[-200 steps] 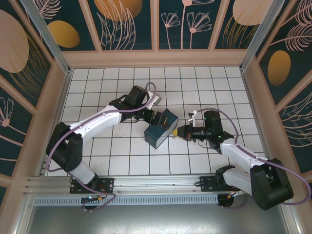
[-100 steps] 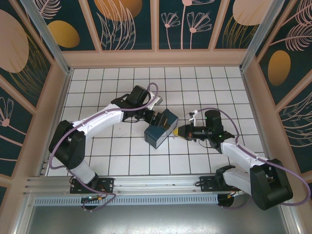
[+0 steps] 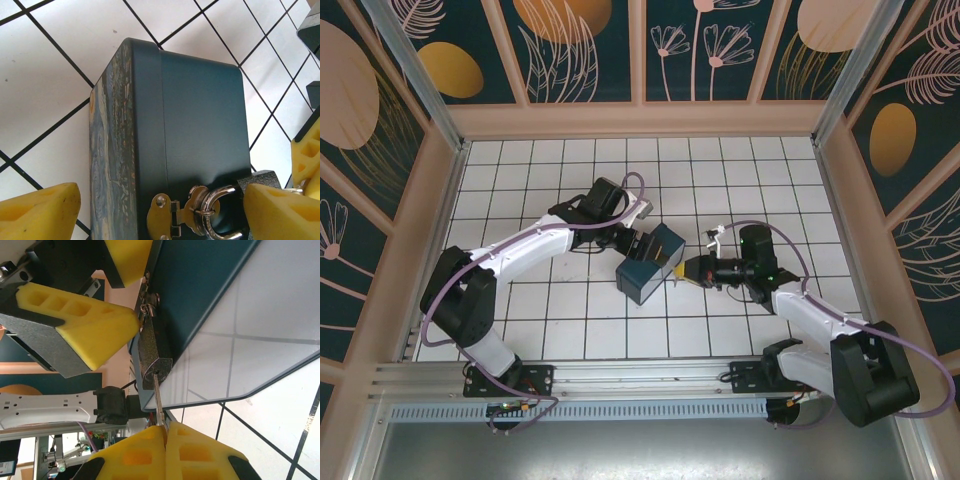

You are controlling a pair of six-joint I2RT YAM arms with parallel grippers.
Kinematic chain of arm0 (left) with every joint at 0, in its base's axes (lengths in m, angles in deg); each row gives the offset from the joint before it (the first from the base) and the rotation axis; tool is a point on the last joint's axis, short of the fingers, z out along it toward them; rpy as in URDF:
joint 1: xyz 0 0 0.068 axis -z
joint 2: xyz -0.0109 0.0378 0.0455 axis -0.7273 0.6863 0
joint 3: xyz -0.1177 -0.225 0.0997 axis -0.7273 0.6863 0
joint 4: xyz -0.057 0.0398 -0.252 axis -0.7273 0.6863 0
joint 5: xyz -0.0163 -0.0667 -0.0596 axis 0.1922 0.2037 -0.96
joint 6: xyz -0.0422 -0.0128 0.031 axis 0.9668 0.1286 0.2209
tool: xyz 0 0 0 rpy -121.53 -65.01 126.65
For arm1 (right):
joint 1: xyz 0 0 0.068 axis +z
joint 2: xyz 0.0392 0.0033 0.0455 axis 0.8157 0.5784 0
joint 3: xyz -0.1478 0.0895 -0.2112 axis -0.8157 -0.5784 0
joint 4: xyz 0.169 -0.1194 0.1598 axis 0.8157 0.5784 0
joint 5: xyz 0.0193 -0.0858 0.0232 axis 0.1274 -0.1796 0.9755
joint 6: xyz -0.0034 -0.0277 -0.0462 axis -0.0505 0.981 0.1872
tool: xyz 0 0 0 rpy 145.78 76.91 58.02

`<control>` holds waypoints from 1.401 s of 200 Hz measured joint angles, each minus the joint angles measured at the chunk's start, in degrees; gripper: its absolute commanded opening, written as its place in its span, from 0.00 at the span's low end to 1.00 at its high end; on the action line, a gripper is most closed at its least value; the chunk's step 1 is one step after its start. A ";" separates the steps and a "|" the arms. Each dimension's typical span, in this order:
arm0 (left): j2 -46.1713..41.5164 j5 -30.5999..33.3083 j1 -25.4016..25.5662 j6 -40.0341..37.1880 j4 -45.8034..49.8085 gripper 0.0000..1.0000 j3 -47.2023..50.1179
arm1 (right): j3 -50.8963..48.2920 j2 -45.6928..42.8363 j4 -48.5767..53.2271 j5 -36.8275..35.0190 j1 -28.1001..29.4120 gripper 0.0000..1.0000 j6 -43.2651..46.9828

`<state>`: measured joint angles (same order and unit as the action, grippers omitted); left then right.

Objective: Unlock the padlock with the key

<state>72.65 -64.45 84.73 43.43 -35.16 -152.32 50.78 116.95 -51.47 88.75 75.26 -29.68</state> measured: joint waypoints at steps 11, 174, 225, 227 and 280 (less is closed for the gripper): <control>0.00 0.00 0.00 0.00 -0.04 0.84 0.15 | 0.00 0.17 -0.61 0.17 0.00 0.00 -0.17; -0.02 -0.02 0.00 0.57 -2.21 0.82 1.09 | -0.68 1.64 -3.04 1.44 -0.07 0.00 -1.25; -0.02 -0.04 0.00 0.61 -2.80 0.81 1.38 | -0.68 3.19 -3.56 2.03 -0.61 0.00 -1.22; -0.02 -0.02 0.00 0.61 -2.82 0.81 1.38 | -0.68 3.21 -3.58 2.05 -0.68 0.00 -1.20; -0.02 -0.02 0.00 0.46 -2.84 0.81 1.38 | -0.68 3.21 -3.52 2.40 -1.53 0.00 -0.74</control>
<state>72.63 -64.47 84.73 43.89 -38.00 -150.95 50.10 120.16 -54.99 91.15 73.73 -30.42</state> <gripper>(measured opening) 0.815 0.050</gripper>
